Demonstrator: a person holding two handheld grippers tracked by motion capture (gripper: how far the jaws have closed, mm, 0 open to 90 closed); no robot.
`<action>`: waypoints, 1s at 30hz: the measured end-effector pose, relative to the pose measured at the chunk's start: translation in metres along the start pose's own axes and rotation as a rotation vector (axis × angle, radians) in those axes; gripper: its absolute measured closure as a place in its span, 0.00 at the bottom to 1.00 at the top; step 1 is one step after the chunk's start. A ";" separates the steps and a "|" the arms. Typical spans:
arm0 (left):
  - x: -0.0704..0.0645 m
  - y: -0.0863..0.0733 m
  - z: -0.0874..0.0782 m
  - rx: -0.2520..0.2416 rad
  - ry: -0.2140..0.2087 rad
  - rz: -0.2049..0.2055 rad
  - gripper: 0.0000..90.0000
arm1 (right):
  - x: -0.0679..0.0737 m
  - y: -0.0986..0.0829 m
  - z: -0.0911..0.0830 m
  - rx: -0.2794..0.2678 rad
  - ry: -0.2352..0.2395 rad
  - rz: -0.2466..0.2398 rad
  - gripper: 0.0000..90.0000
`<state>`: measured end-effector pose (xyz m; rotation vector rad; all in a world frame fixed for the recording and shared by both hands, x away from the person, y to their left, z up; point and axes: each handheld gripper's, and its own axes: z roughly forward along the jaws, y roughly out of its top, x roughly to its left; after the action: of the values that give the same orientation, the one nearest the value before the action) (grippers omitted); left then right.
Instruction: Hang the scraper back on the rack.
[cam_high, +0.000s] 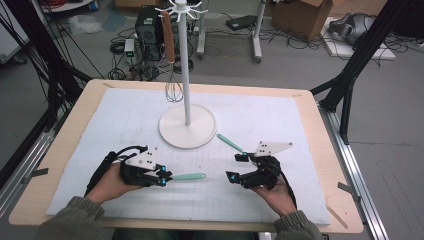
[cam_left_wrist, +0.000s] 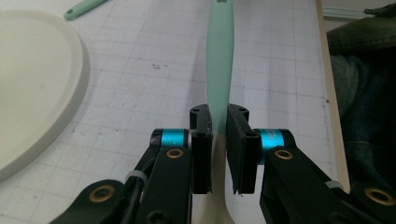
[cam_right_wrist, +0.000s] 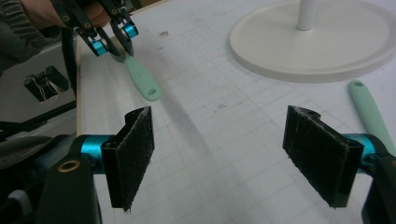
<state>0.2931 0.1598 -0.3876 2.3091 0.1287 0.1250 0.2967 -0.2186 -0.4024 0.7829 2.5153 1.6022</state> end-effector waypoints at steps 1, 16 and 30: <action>-0.001 0.001 0.000 -0.007 0.000 -0.001 0.89 | 0.002 0.003 0.002 0.001 0.011 -0.007 0.28; -0.005 0.018 -0.009 -0.042 0.002 0.032 0.89 | 0.015 0.021 0.019 0.001 0.099 -0.030 0.33; -0.007 0.025 -0.013 -0.084 -0.001 0.041 0.89 | 0.029 0.035 0.039 0.051 0.190 -0.078 0.48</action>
<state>0.2853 0.1511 -0.3607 2.2289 0.0745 0.1473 0.2976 -0.1615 -0.3840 0.5527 2.6886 1.6661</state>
